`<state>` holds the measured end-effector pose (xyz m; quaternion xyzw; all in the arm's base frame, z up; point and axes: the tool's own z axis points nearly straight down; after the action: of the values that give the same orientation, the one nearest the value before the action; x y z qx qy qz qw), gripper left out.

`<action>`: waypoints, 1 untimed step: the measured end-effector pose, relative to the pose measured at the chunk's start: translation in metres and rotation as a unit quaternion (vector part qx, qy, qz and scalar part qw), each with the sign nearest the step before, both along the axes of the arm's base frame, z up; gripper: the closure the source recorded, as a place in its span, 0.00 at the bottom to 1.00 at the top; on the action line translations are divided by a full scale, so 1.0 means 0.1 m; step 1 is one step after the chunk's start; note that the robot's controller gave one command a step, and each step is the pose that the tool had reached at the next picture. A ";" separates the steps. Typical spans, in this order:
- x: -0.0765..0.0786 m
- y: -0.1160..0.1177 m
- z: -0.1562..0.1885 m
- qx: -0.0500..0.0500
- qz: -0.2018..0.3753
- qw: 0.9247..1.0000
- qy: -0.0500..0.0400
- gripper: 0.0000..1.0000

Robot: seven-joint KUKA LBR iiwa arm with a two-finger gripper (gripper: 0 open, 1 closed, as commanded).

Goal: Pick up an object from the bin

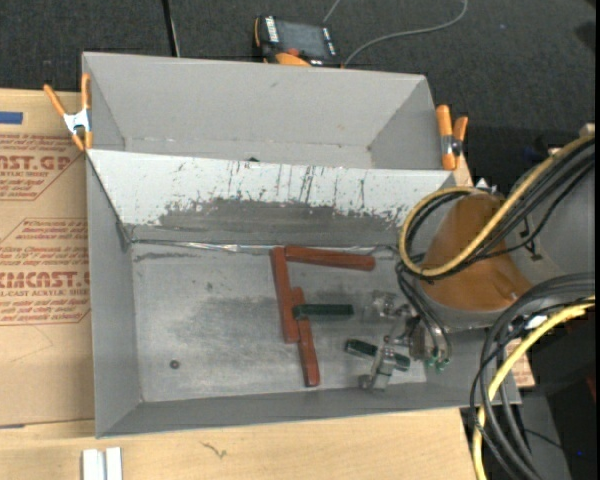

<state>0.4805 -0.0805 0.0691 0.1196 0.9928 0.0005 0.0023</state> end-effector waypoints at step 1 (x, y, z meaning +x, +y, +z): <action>0.01 0.00 0.00 -0.001 0.000 1.000 0.000 0.00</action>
Offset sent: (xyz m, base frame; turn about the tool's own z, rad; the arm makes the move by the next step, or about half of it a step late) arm 0.0000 0.0000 0.0000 0.0000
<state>0.4819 -0.0804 0.0695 0.1197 0.9928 0.0000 0.0027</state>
